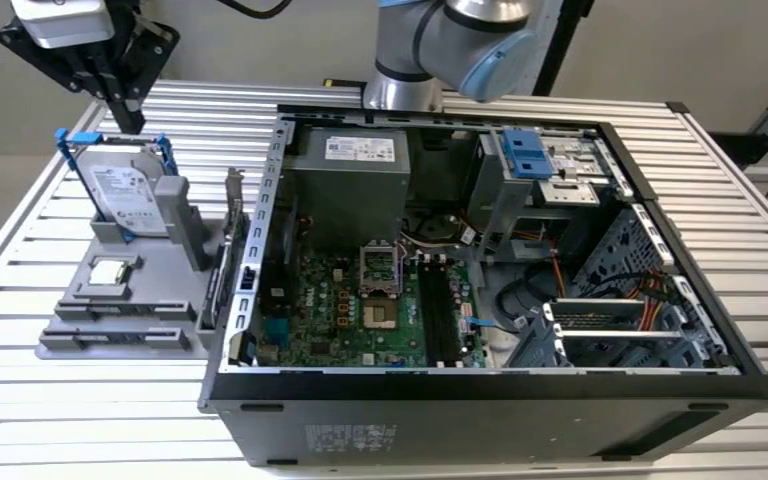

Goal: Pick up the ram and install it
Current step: 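Reach for the ram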

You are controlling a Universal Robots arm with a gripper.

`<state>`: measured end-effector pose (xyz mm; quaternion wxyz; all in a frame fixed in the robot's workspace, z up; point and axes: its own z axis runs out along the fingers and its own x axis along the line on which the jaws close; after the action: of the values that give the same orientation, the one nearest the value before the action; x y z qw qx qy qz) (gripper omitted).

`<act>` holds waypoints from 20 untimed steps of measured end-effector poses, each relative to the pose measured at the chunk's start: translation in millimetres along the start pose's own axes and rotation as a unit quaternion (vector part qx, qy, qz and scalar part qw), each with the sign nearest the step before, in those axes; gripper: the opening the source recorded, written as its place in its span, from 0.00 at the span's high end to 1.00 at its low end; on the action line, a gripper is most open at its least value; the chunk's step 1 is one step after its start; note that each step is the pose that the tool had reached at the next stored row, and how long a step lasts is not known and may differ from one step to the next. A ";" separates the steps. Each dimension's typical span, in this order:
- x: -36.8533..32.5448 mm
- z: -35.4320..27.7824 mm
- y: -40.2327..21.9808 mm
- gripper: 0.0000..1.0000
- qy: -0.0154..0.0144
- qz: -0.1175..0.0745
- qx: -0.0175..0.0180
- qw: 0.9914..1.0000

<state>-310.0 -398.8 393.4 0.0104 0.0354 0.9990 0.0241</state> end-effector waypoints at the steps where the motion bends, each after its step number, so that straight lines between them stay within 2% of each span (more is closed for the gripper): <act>1: 2.1 -0.1 -0.1 1.00 0.000 0.000 0.000 1.000; 14: 30.2 -0.7 -2.1 1.00 0.000 0.000 0.000 1.000; 20: 38.2 -0.9 -2.7 1.00 0.001 -0.011 0.000 1.000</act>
<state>-348.3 -398.8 393.4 0.0101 0.0248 0.9993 0.0242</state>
